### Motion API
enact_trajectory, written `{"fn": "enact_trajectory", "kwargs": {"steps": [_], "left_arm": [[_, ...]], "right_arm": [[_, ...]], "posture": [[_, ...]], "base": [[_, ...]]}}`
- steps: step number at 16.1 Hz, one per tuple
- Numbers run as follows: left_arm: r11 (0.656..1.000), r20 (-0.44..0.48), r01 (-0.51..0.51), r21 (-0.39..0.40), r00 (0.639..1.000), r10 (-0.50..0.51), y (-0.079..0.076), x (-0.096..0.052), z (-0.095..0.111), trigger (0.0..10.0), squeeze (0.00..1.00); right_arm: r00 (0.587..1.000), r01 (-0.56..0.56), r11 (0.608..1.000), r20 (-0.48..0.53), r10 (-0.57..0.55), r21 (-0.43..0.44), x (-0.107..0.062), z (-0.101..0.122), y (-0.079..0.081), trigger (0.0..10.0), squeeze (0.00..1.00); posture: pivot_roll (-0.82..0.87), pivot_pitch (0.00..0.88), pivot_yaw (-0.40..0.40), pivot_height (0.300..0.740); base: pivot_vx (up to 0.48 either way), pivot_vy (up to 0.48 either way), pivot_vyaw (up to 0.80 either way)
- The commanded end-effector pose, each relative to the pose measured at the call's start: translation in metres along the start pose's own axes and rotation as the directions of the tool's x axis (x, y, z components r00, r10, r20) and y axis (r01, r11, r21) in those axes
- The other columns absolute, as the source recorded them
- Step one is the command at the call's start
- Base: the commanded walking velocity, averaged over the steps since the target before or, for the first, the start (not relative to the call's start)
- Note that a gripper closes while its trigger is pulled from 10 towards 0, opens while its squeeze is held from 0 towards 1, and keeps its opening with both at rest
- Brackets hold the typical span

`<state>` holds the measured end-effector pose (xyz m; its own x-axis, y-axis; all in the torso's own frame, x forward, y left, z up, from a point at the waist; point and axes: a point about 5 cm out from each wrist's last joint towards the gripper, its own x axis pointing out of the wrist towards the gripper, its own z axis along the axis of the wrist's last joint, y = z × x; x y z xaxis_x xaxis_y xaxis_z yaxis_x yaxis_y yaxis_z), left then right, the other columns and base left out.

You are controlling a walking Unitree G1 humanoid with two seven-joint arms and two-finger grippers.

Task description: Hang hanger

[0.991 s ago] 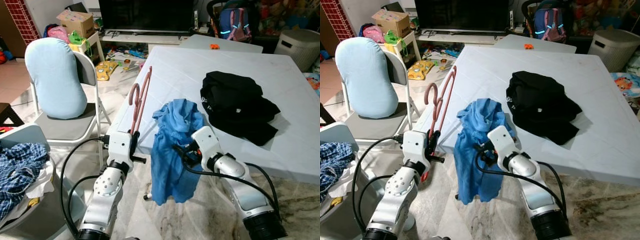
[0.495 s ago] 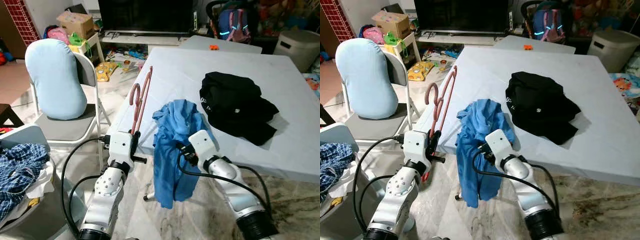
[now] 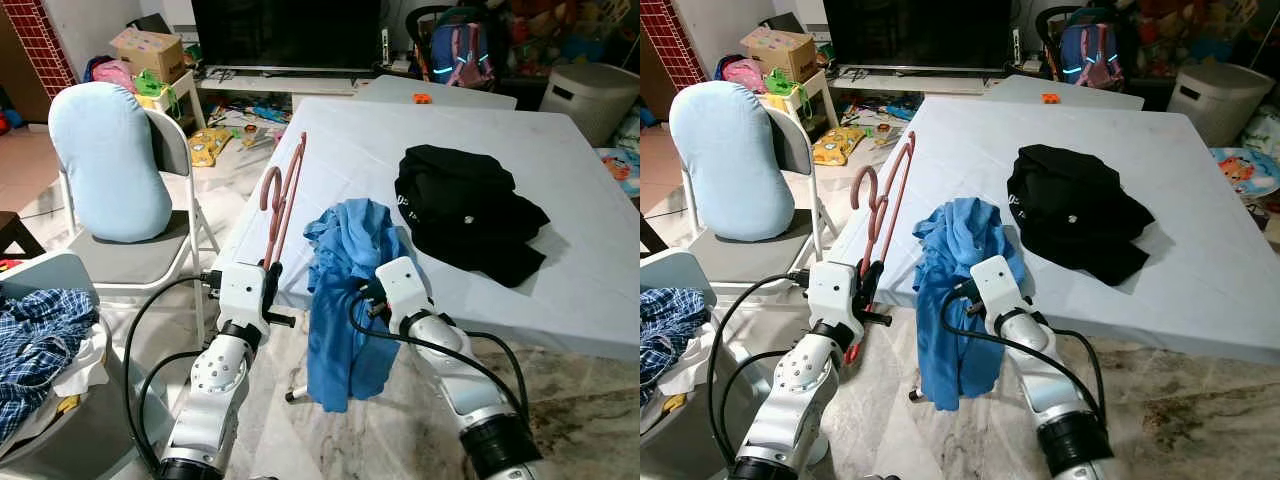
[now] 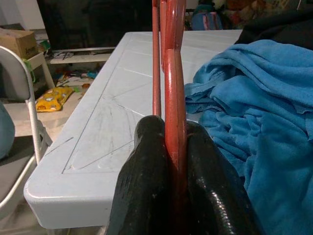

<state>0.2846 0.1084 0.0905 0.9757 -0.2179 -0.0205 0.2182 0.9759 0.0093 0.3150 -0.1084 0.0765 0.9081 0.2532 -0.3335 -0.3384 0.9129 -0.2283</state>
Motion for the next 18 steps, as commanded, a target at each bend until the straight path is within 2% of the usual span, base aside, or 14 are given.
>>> {"fn": "enact_trajectory", "kwargs": {"steps": [1, 4, 7, 10, 11, 14, 16, 18], "left_arm": [[1.0, 0.015, 0.009, 0.005, 1.0, -0.009, -0.001, 0.002, 0.004, 10.0, 0.0], [1.0, 0.015, 0.01, 0.006, 1.0, -0.011, 0.0, 0.002, 0.004, 10.0, 0.0], [1.0, 0.015, 0.011, 0.006, 1.0, -0.011, -0.001, 0.001, 0.004, 10.0, 0.0], [1.0, 0.014, 0.009, 0.004, 1.0, -0.01, -0.002, 0.001, 0.004, 10.0, 0.0], [1.0, 0.014, 0.01, 0.003, 1.0, -0.01, -0.003, 0.001, 0.004, 10.0, 0.0], [1.0, 0.015, 0.001, -0.004, 1.0, -0.001, -0.005, 0.0, 0.004, 10.0, 0.0], [1.0, 0.015, -0.011, -0.008, 1.0, 0.011, -0.005, -0.002, 0.003, 10.0, 0.0], [1.0, 0.016, -0.021, -0.01, 1.0, 0.021, -0.006, -0.004, 0.003, 10.0, 0.0]], "right_arm": [[0.994, 0.094, 0.996, -0.048, -0.094, 0.008, 0.002, -0.003, -0.012, 0.0, 0.0], [0.987, 0.144, 0.978, -0.097, -0.13, 0.153, 0.005, -0.002, -0.011, 0.0, 0.0], [0.989, 0.142, 0.974, -0.071, -0.131, 0.179, 0.007, 0.002, -0.008, 0.0, 0.0], [0.993, 0.115, 0.972, -0.04, -0.109, 0.206, 0.014, 0.015, -0.002, 0.0, 0.0], [0.995, 0.104, 0.974, -0.029, -0.101, 0.202, 0.018, 0.021, 0.0, 0.0, 0.0], [0.994, 0.087, 0.983, 0.049, -0.096, 0.162, 0.043, 0.069, 0.001, 0.0, 0.0], [0.99, 0.098, 0.988, 0.088, -0.108, 0.118, 0.05, 0.092, -0.004, 0.0, 0.0], [0.986, 0.113, 0.987, 0.109, -0.126, 0.117, 0.054, 0.108, -0.011, 0.0, 0.0]], "posture": [[-0.03, 0.002, 0.044, 0.74], [-0.03, 0.002, 0.045, 0.74], [-0.03, 0.003, 0.046, 0.74], [-0.03, 0.008, 0.04, 0.74], [-0.03, 0.009, 0.035, 0.74], [-0.01, 0.011, 0.016, 0.74], [0.0, 0.014, 0.002, 0.74], [0.02, 0.016, -0.012, 0.74]], "base": [[0.0, 0.0, 0.0], [0.0, 0.0, 0.0], [0.0, 0.0, 0.0], [0.0, 0.0, 0.0], [0.0, 0.0, 0.0], [0.0, 0.0, 0.0], [0.0, 0.0, 0.0], [0.0, 0.0, 0.0]]}}
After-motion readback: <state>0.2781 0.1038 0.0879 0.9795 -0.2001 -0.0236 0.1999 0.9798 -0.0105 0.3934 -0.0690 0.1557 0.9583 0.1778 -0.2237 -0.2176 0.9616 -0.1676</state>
